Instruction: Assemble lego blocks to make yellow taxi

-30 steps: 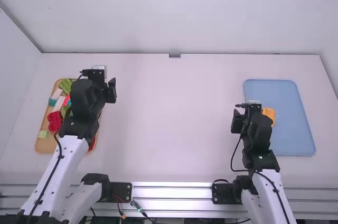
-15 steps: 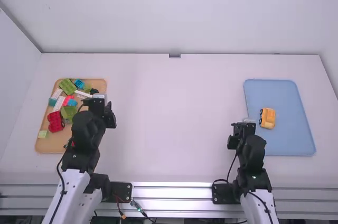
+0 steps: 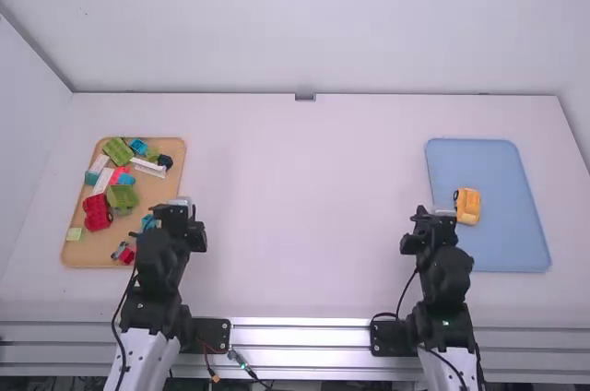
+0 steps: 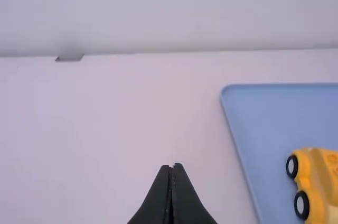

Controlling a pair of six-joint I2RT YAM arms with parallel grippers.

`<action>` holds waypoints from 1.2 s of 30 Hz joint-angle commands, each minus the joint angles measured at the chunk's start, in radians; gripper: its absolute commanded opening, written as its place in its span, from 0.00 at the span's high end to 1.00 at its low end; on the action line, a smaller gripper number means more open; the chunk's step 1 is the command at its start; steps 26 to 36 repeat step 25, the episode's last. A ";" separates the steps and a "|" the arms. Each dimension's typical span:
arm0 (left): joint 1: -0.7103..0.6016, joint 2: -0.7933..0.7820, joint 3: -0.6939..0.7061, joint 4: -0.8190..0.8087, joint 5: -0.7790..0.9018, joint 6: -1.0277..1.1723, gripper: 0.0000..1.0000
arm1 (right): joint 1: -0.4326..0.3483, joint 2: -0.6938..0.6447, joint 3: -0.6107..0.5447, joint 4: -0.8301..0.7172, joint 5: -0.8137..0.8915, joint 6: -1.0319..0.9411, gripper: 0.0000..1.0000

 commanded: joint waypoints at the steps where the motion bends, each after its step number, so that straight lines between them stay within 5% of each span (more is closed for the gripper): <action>1: -0.002 -0.044 -0.042 0.002 0.004 0.001 1.00 | 0.002 -0.036 -0.011 -0.006 0.001 0.006 1.00; 24: -0.002 -0.316 -0.064 0.002 0.004 0.001 1.00 | 0.002 -0.136 -0.011 -0.006 0.001 0.006 1.00; 36: -0.002 -0.316 -0.064 0.002 0.004 0.001 1.00 | 0.002 -0.136 -0.011 -0.006 0.001 0.006 1.00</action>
